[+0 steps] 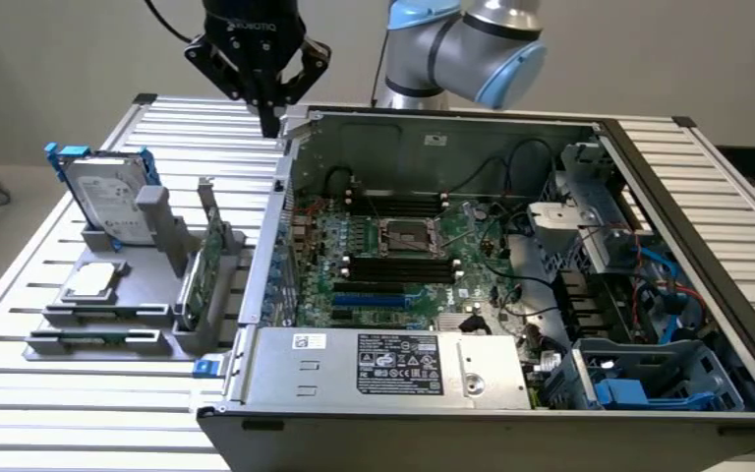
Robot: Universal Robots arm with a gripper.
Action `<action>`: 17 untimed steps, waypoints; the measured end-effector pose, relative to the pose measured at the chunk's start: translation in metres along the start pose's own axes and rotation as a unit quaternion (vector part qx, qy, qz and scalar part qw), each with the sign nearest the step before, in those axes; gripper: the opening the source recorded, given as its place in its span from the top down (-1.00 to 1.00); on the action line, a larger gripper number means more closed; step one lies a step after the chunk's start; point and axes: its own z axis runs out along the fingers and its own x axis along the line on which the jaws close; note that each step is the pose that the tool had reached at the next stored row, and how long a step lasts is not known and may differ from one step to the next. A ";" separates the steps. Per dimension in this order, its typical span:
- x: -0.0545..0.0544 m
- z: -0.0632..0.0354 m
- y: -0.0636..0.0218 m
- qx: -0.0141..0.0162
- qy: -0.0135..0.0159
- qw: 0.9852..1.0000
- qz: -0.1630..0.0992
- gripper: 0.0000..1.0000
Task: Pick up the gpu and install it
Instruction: 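Reach for the gpu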
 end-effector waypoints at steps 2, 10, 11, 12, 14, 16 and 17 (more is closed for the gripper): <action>0.009 0.0004 0.0011 0.000 0.001 1.000 0.000 0.79; 0.046 0.0019 0.0053 0.000 0.004 1.000 0.000 0.79; 0.050 0.0022 0.0057 0.000 0.004 1.000 0.000 0.79; 0.055 0.0023 0.0062 0.000 0.005 1.000 0.000 0.79; 0.064 0.0027 0.0073 0.000 0.006 1.000 0.000 0.79; 0.074 0.0031 0.0083 0.000 0.006 1.000 0.000 0.79; 0.078 0.0033 0.0088 0.001 0.007 1.000 0.000 0.79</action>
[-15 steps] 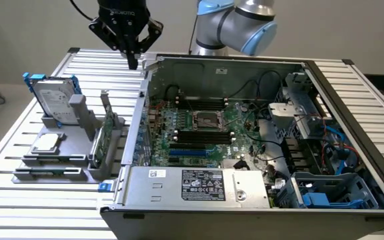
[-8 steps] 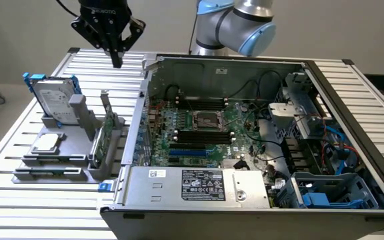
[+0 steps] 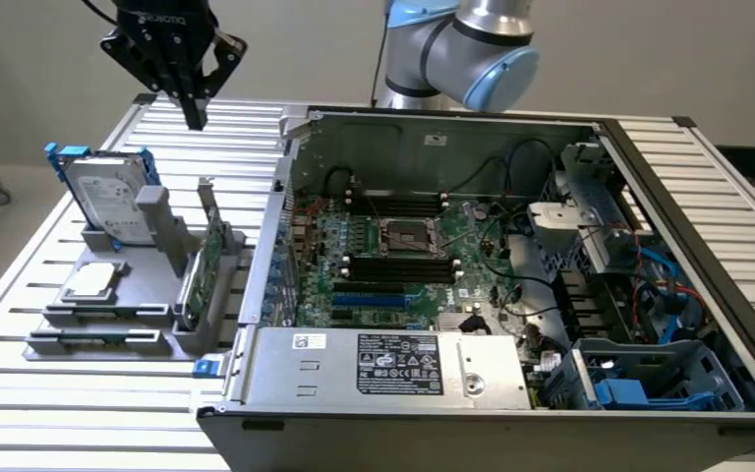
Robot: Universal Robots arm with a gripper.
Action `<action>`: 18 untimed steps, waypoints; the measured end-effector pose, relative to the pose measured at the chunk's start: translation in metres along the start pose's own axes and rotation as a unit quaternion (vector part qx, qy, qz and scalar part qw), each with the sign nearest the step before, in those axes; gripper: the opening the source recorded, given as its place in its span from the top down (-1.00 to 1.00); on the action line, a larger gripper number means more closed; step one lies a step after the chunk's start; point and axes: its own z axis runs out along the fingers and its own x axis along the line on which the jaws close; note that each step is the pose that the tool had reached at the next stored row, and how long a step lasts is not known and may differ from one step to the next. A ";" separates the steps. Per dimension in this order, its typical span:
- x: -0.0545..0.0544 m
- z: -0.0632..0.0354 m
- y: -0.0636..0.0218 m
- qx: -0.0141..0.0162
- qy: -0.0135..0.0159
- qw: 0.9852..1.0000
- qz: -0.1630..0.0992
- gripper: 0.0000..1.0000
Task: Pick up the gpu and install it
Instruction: 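Reach for the gpu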
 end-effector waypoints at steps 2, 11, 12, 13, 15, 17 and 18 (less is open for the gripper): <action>0.009 0.0006 0.0006 0.000 0.001 1.000 0.000 0.79; 0.013 0.0027 0.0003 0.004 0.011 0.998 -0.054 0.79; 0.013 0.0027 0.0003 0.007 0.012 0.998 -0.061 0.79; 0.013 0.0028 0.0003 0.009 0.012 0.998 -0.068 0.79; 0.013 0.0030 0.0004 0.016 0.011 0.997 -0.078 0.79; 0.013 0.0032 0.0006 0.019 0.009 0.997 -0.079 0.79; 0.013 0.0032 0.0006 0.019 0.010 0.997 -0.079 0.79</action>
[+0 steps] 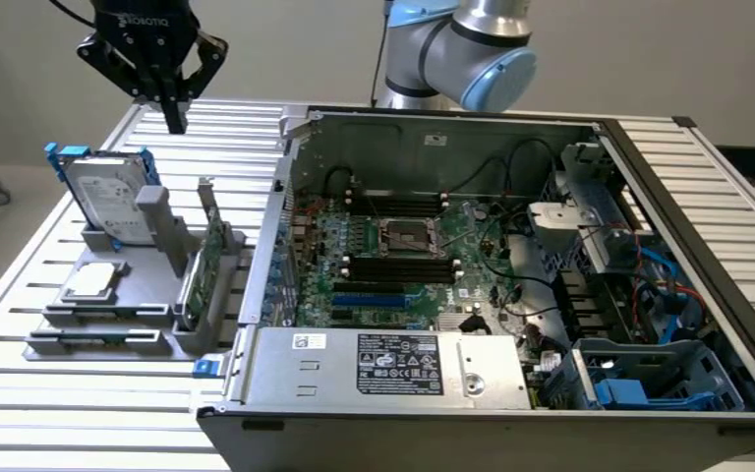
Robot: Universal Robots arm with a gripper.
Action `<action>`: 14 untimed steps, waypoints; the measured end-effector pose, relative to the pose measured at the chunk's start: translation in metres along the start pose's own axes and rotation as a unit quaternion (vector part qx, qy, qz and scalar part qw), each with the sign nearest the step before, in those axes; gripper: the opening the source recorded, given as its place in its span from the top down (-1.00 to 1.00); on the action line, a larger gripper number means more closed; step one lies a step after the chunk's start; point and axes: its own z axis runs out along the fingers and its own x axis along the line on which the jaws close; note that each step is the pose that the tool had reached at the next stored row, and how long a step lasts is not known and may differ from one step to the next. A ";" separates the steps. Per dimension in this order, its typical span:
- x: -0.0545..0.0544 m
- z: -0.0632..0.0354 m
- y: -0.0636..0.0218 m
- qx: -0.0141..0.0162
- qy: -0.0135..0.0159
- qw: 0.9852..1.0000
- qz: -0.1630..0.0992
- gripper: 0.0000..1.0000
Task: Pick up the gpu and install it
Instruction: 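Reach for the gpu, then pick up the gpu and move the gpu toward the slot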
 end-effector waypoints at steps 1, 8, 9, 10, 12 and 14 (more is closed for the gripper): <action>0.000 0.0000 0.0000 0.000 0.000 1.000 0.000 0.79; 0.000 0.0000 0.0000 0.000 0.000 1.000 0.000 0.79; 0.000 0.0000 0.0000 0.000 0.000 1.000 0.000 0.79; 0.000 0.0000 0.0000 0.000 0.000 1.000 0.000 0.79; 0.000 0.0000 0.0000 0.000 0.000 1.000 0.000 0.79; 0.000 0.0000 0.0000 0.000 0.000 1.000 0.000 0.76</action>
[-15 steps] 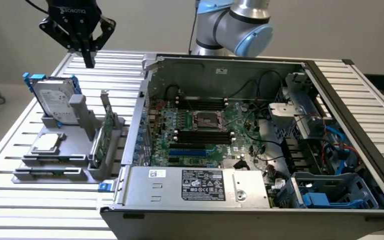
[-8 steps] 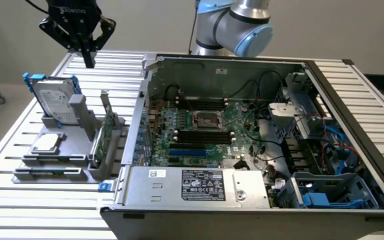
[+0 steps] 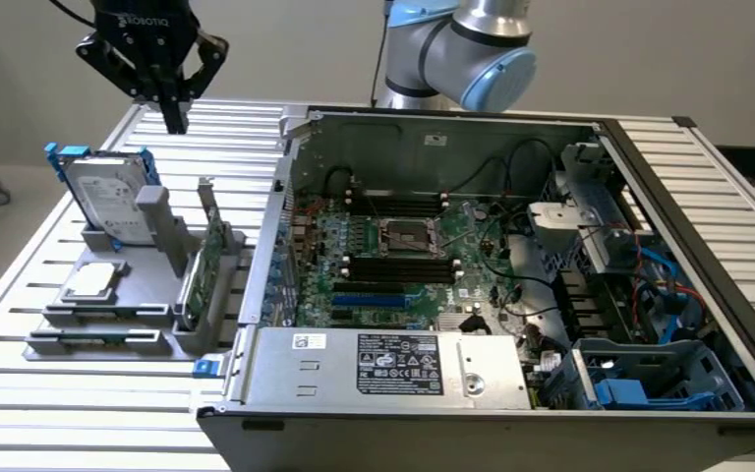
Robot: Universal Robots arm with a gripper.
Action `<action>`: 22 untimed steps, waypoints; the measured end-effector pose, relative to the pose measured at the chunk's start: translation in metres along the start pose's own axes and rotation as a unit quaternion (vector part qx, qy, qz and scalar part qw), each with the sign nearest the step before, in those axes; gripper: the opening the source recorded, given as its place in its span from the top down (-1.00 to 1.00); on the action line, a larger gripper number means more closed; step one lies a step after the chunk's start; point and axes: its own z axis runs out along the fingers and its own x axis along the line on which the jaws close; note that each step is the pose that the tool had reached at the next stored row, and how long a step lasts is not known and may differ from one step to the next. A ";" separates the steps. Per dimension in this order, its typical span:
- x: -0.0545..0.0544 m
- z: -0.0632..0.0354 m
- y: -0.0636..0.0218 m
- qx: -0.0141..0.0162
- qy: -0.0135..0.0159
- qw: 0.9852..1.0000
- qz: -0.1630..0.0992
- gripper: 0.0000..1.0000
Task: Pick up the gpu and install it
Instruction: 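Pick up the gpu and move the gpu toward the slot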
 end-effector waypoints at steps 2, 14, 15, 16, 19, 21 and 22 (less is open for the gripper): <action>0.000 0.0000 0.0000 0.000 0.000 1.000 0.000 0.53; 0.001 0.0097 -0.0025 0.009 0.001 1.000 0.000 0.16; 0.001 0.0111 -0.0039 0.009 0.001 1.000 0.000 0.16; 0.002 0.0125 -0.0058 0.010 0.001 1.000 0.000 0.16; 0.003 0.0162 -0.0132 0.012 0.001 1.000 0.001 0.16; 0.004 0.0180 -0.0187 0.013 0.001 1.000 0.001 0.16; 0.004 0.0189 -0.0218 0.014 0.001 1.000 0.001 0.16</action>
